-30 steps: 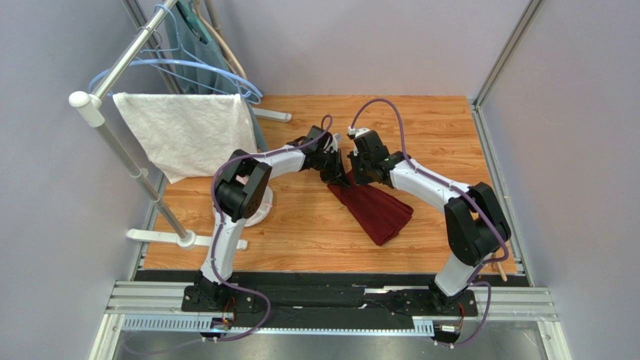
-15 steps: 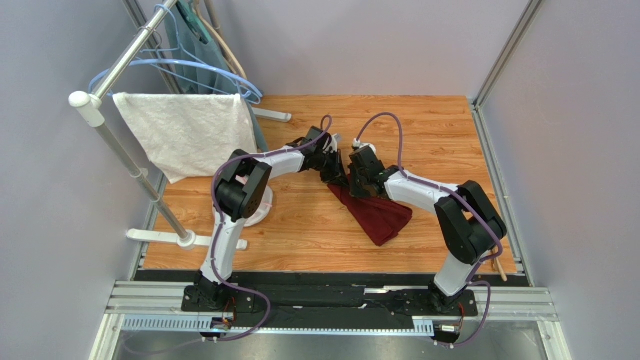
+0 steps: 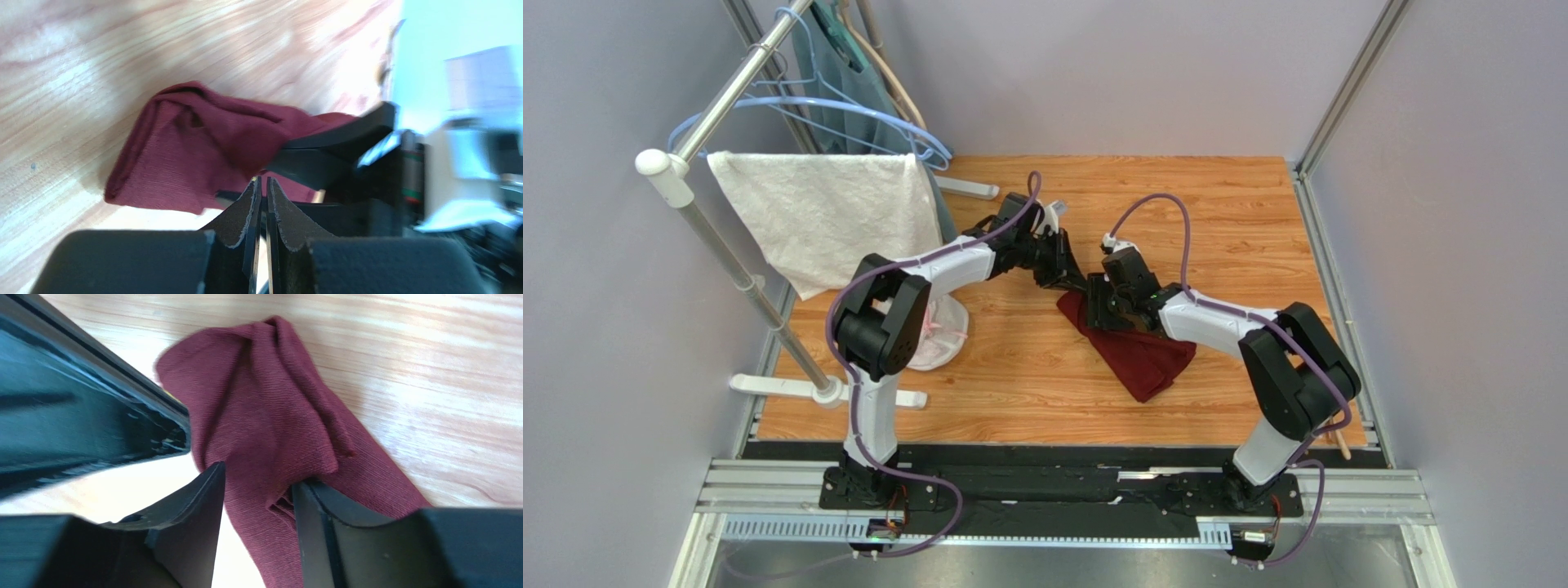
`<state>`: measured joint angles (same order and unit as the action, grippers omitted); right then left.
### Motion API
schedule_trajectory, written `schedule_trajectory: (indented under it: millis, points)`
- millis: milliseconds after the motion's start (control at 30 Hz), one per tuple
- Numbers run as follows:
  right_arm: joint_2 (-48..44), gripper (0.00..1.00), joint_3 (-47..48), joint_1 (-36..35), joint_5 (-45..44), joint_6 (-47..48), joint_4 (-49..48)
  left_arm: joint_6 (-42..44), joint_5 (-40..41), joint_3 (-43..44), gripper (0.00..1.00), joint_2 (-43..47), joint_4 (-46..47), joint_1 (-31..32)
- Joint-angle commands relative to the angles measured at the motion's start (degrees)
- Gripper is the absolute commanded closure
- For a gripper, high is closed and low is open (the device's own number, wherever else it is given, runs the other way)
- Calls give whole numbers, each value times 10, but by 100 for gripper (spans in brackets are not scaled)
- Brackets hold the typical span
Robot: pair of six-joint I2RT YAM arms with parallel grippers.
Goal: Fold the napkin into a case and place the utensils inside
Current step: Fold the 2/3-rectangle-folded napkin at the center of the board.
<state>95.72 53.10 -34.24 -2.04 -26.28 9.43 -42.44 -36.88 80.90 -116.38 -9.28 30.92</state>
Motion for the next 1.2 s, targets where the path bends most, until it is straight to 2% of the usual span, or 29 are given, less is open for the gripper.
schedule_trajectory:
  millis: [0,300,567,733,833,867,1000,1033,1167]
  points:
    - [-29,50,-4,2,38,18,-76,-18,-23,0,86,28,25,-11]
    - [15,50,44,2,101,61,-79,-3,-45,68,87,-24,3,-16]
    - [32,51,59,3,124,112,-67,34,-82,170,72,-101,-75,-15]
    - [31,52,63,5,126,113,-61,61,-96,210,69,-148,-130,-12]
    - [29,52,64,4,122,113,-57,76,-106,202,69,-155,-140,-8]
    - [28,51,65,6,121,113,-55,81,-127,183,73,-151,-128,-5]
    - [24,51,76,6,115,106,-32,96,-128,153,81,-128,-116,-4]
    - [21,50,75,6,112,99,-31,100,-126,145,88,-119,-117,-4]
    - [14,48,81,11,118,64,0,123,-118,125,93,-97,-124,-5]
